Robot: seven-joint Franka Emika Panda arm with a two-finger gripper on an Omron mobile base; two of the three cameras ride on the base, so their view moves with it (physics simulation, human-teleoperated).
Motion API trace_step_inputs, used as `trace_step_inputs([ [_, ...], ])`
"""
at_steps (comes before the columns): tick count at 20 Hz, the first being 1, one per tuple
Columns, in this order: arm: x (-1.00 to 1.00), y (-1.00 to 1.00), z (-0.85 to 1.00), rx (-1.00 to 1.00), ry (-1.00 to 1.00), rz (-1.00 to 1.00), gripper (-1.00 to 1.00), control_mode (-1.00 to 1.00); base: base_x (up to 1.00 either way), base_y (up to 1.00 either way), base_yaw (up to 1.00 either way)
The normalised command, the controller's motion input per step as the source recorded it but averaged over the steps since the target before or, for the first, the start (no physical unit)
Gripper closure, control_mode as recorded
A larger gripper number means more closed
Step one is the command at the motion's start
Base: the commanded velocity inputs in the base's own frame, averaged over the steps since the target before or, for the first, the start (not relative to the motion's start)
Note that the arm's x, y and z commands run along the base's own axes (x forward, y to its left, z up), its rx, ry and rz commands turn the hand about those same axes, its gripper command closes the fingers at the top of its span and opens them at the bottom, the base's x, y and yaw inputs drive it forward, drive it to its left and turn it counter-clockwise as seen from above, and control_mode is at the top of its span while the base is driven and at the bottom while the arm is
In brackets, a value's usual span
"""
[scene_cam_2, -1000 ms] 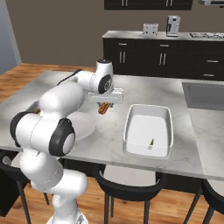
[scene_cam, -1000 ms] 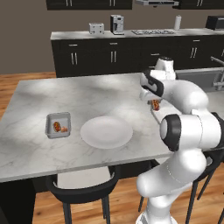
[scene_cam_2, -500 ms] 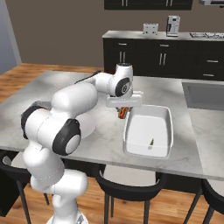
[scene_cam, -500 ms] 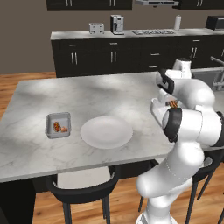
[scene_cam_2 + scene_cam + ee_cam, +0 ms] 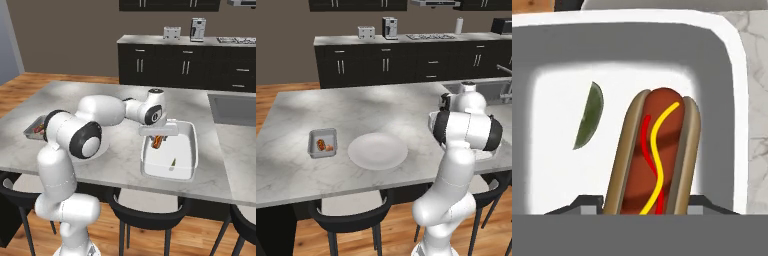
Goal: Place one cooked food and one vegetable from the large plate to each tupperware container.
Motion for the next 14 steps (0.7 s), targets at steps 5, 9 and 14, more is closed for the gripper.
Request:
trace_step_inputs([
  [5,0.18,-0.7,-0.34,0.08,0.0,0.04,1.0,-1.0,0.0,0.0,0.0],
  [9,0.32,-0.32,-0.39,0.03,0.0,0.09,1.0,-1.0,0.0,0.0,0.0],
  [14,-0.01,-0.03,-0.35,0.0,0.0,0.07,1.0,-1.0,0.0,0.0,0.0],
])
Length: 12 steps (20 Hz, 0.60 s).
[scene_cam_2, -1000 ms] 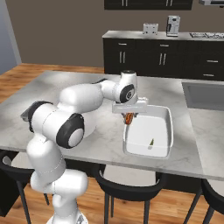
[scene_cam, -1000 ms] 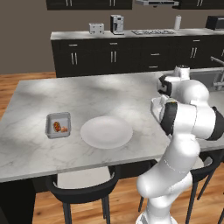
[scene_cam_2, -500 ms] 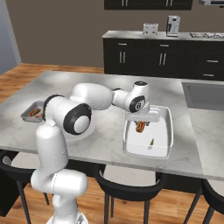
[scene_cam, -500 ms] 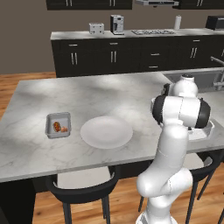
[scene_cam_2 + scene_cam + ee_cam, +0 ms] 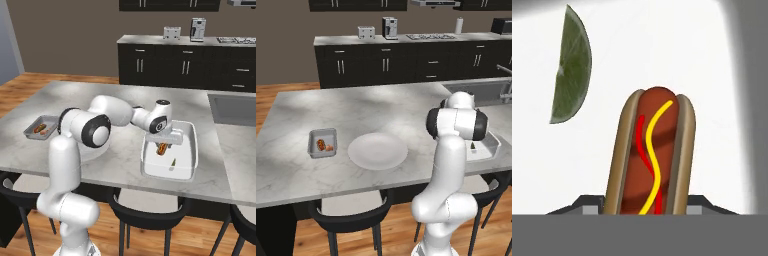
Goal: Place one cooked food and one vegetable from the large plate to each tupperware container.
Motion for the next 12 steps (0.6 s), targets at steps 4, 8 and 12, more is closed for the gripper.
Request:
trace_step_inputs([
  [4,-0.06,0.0,-0.03,0.0,-0.01,0.03,-1.0,-1.0,0.0,0.0,0.0],
  [8,-0.03,0.0,0.0,0.0,-0.06,0.01,-1.0,-1.0,0.0,0.0,0.0],
  [12,-0.04,-0.05,0.0,0.0,-0.09,0.01,-1.0,-1.0,0.0,0.0,0.0],
])
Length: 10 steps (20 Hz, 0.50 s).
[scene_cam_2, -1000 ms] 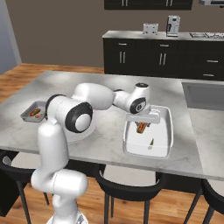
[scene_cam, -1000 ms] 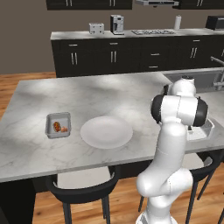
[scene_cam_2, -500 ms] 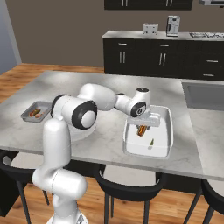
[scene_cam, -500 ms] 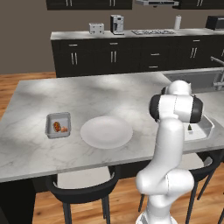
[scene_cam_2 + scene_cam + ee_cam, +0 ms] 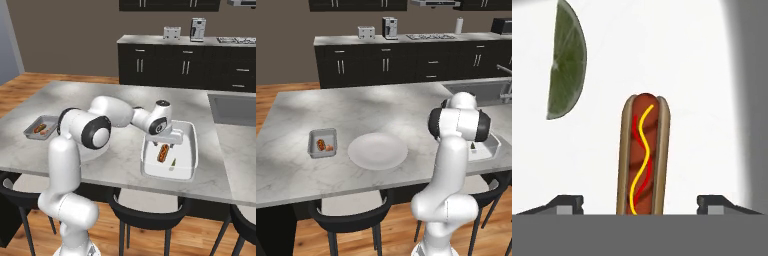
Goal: Place one cooked food and one vegetable from the large plate to each tupperware container.
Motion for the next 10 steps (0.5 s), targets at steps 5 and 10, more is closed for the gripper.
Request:
trace_step_inputs([
  [5,-0.15,0.0,0.06,0.0,-0.08,0.0,-1.0,-1.0,0.0,0.0,0.0],
  [10,-0.65,0.01,0.52,0.0,-0.1,0.0,-1.0,-1.0,0.0,0.0,0.0],
])
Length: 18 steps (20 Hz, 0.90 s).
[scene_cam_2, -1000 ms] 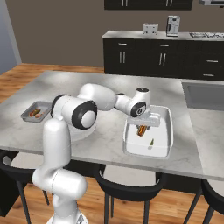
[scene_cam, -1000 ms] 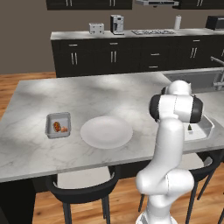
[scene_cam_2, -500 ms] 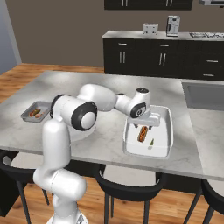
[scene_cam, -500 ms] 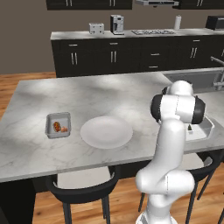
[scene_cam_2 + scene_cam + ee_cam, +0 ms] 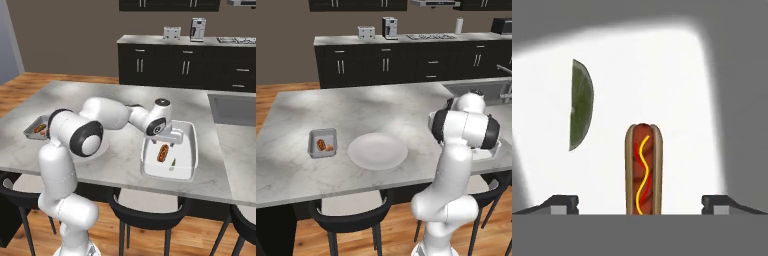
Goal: Place one cooked food and one vegetable from the large plate to each tupperware container.
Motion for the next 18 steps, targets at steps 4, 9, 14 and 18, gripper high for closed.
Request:
trace_step_inputs([
  [4,-0.9,0.23,0.92,0.0,-0.11,0.0,-1.0,-1.0,0.0,0.0,0.0],
  [9,-0.59,0.93,1.0,-0.01,-0.03,0.0,-1.0,-1.0,0.0,0.0,0.0],
  [14,-0.14,1.0,0.86,0.0,0.05,0.01,-1.0,-1.0,0.0,0.0,0.0],
  [18,-0.01,1.0,0.61,-0.03,0.16,0.05,-1.0,-1.0,0.0,0.0,0.0],
])
